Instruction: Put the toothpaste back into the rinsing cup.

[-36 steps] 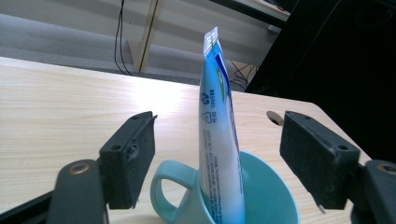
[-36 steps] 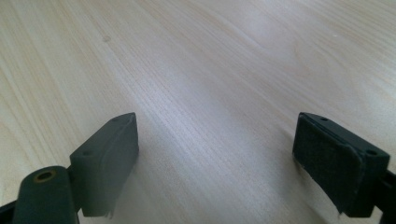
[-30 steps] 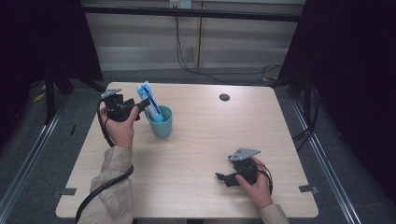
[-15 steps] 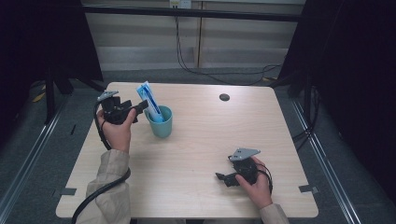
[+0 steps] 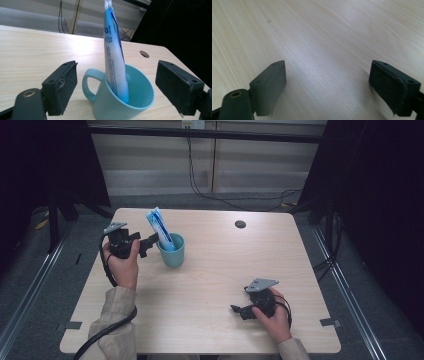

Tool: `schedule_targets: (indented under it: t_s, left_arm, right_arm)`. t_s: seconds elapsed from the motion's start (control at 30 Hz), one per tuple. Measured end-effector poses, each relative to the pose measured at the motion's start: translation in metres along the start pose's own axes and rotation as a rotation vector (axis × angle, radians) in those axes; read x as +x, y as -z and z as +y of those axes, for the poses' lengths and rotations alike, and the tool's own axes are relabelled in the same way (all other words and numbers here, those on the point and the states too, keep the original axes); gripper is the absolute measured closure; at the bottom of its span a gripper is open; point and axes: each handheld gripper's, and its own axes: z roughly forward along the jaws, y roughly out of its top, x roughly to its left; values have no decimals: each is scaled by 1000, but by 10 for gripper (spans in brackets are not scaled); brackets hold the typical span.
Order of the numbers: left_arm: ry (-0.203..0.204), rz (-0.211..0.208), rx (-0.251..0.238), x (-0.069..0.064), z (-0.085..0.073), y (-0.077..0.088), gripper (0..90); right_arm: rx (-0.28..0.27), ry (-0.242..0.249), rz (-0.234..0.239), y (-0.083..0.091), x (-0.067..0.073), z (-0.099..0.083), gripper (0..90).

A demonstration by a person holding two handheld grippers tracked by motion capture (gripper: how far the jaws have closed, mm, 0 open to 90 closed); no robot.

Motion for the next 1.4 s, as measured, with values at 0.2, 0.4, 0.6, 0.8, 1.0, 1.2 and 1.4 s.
schedule_targets:
  t_s: [0.2,0.4,0.6,0.8,1.0,1.2,1.4]
  left_arm:
    - [-29,-2,18,-1,-6,3,177]
    - [-42,-4,35,-2,-12,5,179]
    - [-64,-6,58,-3,-20,5,178]
    - [-80,-17,63,-4,-26,8,179]
    - [-83,-22,69,-3,-34,10,180]
    - [-92,-26,87,-3,-44,10,180]
    - [-99,-37,99,-3,-53,11,180]
  right_arm:
    - [1,0,2,0,0,0,138]
    - [1,0,2,0,0,0,137]
    - [0,1,2,0,0,0,137]
    - [0,0,2,0,0,0,137]
    - [0,1,3,0,0,0,137]
    - [1,1,3,0,0,0,137]
    - [1,1,4,0,0,0,137]
